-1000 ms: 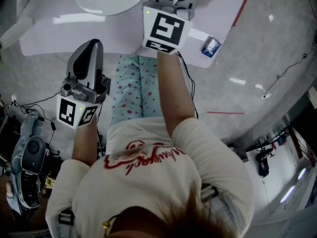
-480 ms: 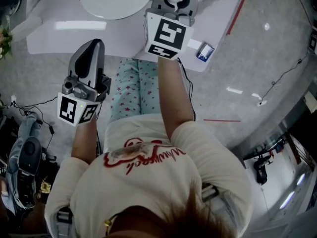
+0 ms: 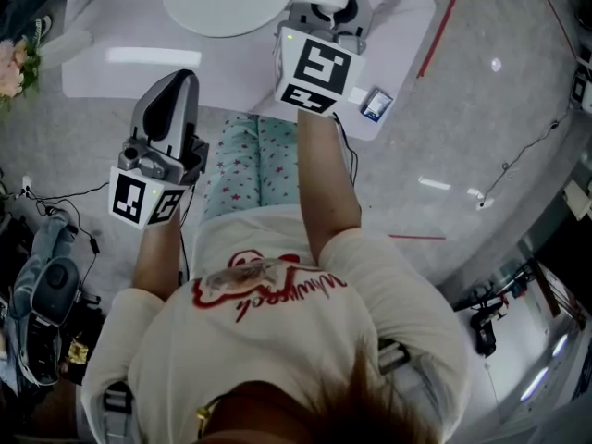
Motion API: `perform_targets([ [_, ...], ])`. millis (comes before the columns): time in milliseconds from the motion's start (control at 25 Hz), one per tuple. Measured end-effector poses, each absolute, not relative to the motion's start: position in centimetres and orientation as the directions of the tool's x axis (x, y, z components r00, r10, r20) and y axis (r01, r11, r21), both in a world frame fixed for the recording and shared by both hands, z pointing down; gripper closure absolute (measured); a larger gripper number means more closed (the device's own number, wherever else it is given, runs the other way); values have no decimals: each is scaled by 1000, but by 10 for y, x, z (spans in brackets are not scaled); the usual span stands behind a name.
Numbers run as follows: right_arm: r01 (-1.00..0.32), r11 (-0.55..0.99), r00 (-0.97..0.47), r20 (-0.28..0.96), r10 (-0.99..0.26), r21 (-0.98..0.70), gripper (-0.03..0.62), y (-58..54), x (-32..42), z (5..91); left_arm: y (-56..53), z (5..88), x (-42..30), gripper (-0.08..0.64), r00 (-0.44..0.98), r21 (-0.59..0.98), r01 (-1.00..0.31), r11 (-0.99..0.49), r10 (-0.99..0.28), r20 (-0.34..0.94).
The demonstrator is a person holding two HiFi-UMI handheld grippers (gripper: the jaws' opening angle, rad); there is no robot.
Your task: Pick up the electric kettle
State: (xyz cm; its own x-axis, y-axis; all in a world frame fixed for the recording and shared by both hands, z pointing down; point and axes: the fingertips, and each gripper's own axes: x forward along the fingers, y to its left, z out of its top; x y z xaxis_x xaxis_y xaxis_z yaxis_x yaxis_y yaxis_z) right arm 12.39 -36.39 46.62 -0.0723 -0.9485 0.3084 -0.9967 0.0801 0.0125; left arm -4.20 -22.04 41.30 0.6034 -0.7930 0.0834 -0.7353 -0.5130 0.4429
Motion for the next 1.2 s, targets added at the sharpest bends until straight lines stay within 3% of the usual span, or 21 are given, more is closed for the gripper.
perform_targets([
  [1200,-986,169,-163,243,-956,6,489,-370,130,341,-225,324,-42,548,556,352,-784,-512,-831,30],
])
